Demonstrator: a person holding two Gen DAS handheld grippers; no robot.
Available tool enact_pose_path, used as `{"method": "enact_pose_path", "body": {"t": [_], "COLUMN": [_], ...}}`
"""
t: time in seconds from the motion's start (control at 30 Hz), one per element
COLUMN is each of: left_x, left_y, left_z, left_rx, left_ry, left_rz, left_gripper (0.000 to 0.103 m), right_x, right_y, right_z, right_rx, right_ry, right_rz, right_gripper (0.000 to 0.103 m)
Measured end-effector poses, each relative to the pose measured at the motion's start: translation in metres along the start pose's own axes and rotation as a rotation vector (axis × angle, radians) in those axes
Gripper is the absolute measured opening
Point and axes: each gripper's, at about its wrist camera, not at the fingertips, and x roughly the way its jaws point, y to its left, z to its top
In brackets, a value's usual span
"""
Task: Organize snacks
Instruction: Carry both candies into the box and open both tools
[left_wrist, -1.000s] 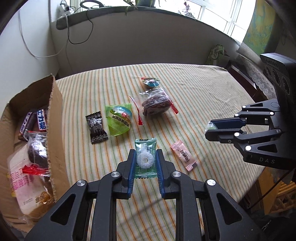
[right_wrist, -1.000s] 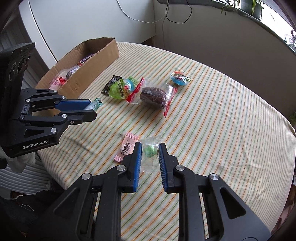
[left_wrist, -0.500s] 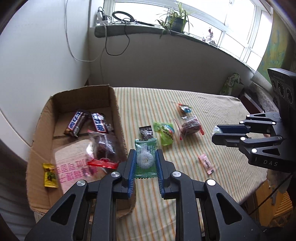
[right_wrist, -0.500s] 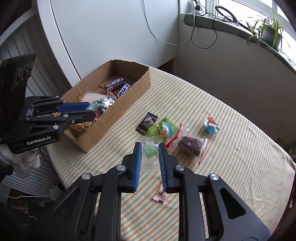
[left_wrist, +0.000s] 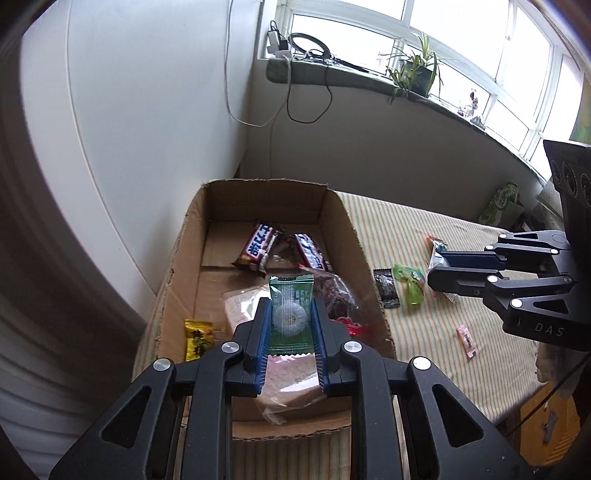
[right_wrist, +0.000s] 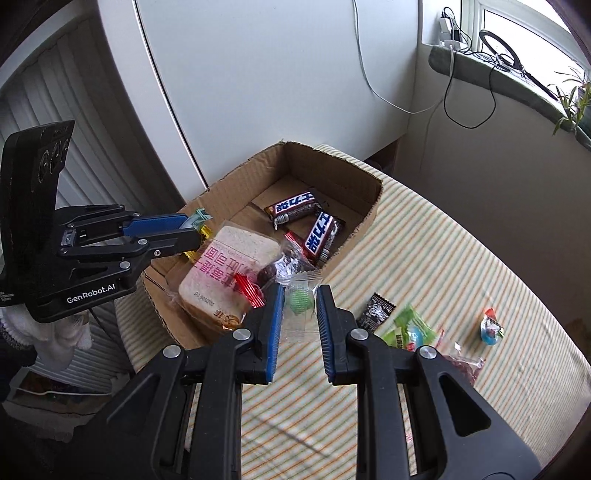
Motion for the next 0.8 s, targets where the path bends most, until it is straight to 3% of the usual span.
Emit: {"method": "enact_pose_path", "body": {"t": [0.63,0.7,0.77,0.8], "left_x": [0.008,0.007,0.008,0.008], "left_y": [0.044,0.044,0.044,0.044], "left_z": [-0.005,-0.006,-0.006,-0.005], "left_rx": [-0.073,-0.075,-0.076,-0.076], "left_ry": [0.016,0.015,0.018,0.020], "left_rz": [0.052,0.055,0.057,0.057], "left_gripper": [0.022,0.022,0.023,0.031], "right_x": [0.036,0.033,0.030,0.028], "right_y": [0.041,0.040,0.039,0.038], "right_z": [0.007,0.008,0.008,0.007], "right_rx": [-0.060,-0.056,-0.053,-0.052], "right_ry": [0.044,0.033,0.020,0.015], "right_rz": [0.053,0.045,0.044,0.042], "right_gripper": [0.023,0.044,0.058,0.061]}}
